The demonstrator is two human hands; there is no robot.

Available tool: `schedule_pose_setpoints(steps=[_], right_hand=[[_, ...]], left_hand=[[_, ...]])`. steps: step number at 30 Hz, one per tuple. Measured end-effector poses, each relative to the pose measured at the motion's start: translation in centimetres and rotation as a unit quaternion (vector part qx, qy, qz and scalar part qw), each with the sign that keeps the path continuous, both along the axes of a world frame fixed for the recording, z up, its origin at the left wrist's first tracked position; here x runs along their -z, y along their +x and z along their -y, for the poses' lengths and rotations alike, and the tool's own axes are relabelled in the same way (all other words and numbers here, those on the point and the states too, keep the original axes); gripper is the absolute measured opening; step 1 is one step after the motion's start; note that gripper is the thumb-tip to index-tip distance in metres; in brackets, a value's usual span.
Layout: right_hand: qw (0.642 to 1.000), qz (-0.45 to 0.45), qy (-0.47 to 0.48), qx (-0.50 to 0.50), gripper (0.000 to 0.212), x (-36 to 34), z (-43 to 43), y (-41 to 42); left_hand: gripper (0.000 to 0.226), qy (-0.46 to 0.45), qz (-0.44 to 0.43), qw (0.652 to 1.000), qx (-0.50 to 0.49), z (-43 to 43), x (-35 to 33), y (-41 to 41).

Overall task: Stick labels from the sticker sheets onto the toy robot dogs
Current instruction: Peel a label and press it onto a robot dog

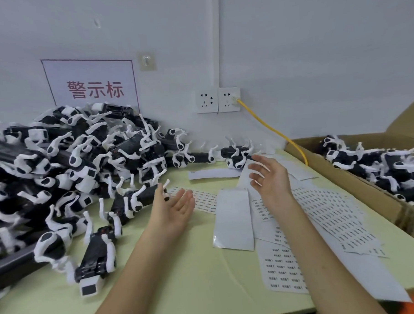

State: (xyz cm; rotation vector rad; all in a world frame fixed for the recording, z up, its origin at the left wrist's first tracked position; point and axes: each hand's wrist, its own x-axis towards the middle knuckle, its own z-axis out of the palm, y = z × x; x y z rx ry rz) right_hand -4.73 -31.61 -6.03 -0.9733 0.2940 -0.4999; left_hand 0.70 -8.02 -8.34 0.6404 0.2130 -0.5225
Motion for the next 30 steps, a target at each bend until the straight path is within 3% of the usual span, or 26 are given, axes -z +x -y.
schedule_pose_setpoints(steps=[4,9,12,16,24,27,29,30], right_hand=[[0.999,-0.004,-0.029,-0.029,0.019,0.0,-1.0,0.1],[0.998,-0.01,-0.051,-0.048,0.019,0.0,-1.7,0.0],[0.997,-0.017,-0.061,-0.054,0.018,0.0,-1.8,0.0],[0.996,-0.023,-0.068,-0.057,0.018,0.1,-1.8,0.1],[0.995,-0.03,-0.078,-0.06,0.017,0.3,-2.0,0.3],[0.993,-0.035,-0.092,-0.063,0.017,0.3,-2.1,0.3],[0.99,-0.033,-0.113,-0.073,0.018,0.3,-2.3,0.3],[0.988,-0.03,-0.127,-0.08,0.019,0.2,-2.4,0.2]], left_hand=[[0.073,-0.102,-0.055,0.992,-0.052,-0.9,-0.2,0.8],[0.079,-0.102,-0.062,0.991,-0.055,-1.4,-0.4,1.4],[0.063,-0.049,-0.055,0.993,-0.09,-1.0,-0.5,1.2],[0.03,0.027,-0.052,0.973,-0.223,-0.7,-0.5,1.0],[0.022,-0.11,-0.077,0.969,-0.205,-3.0,-0.7,2.0],[0.01,-0.037,-0.01,0.98,-0.197,-2.4,-1.0,1.9],[0.011,0.091,0.127,0.967,-0.2,-1.4,-1.1,1.5],[0.009,0.155,0.207,0.944,-0.204,-0.9,-1.1,1.2]])
